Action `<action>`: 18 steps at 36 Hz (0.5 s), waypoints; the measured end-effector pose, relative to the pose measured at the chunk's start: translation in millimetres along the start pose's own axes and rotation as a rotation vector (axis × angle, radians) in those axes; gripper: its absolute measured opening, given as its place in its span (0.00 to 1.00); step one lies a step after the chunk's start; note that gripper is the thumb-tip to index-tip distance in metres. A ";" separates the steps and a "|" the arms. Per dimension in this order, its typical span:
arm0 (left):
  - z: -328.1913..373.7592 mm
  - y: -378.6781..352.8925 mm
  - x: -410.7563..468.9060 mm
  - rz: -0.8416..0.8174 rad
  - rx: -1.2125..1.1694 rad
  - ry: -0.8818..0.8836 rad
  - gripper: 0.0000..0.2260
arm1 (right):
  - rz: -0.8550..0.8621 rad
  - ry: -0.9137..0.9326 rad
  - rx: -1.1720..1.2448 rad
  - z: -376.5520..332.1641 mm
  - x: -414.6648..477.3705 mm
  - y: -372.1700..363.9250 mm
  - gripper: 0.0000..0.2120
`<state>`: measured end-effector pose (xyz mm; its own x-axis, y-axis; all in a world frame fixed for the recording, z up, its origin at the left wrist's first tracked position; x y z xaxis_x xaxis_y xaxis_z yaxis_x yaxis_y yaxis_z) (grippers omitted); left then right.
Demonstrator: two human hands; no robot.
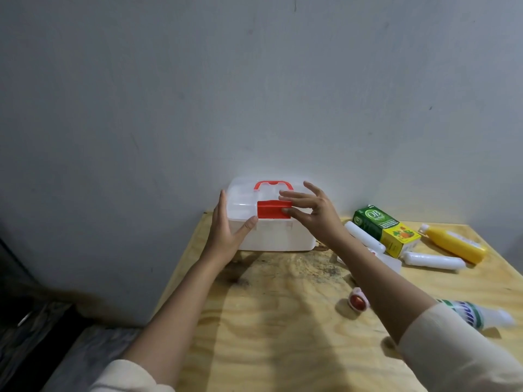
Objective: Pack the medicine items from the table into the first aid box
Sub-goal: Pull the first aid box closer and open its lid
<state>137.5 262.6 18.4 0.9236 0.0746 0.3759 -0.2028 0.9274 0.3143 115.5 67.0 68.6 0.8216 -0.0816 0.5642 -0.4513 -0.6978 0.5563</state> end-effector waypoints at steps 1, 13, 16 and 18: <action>-0.4 0.5 -0.9 0.000 0.000 0.010 0.41 | 0.002 0.001 -0.002 -1.0 -0.3 1.0 0.16; -0.4 6.4 -20.2 -0.048 -0.098 0.147 0.52 | -0.024 -0.032 0.024 -18.7 -7.7 19.9 0.15; 0.4 7.4 -25.9 -0.058 -0.116 0.142 0.51 | -0.015 -0.028 0.024 -19.6 -14.5 20.8 0.15; 0.9 7.8 -31.0 -0.057 -0.131 0.147 0.50 | 0.002 -0.022 0.025 -19.5 -20.0 20.1 0.15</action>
<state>106.9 267.2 10.0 0.9720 0.0644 0.2260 -0.1135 0.9708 0.2114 83.2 68.4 80.4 0.8285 -0.0986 0.5513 -0.4444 -0.7148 0.5399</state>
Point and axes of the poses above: each hand's wrist, its own x-axis towards the middle knuckle, its own y-axis out of the back of the hand, z = x × y, the point moved 7 cm from there along x, towards the middle knuckle, and after that the axes turned 10 degrees about z, right-handed, at the moved point
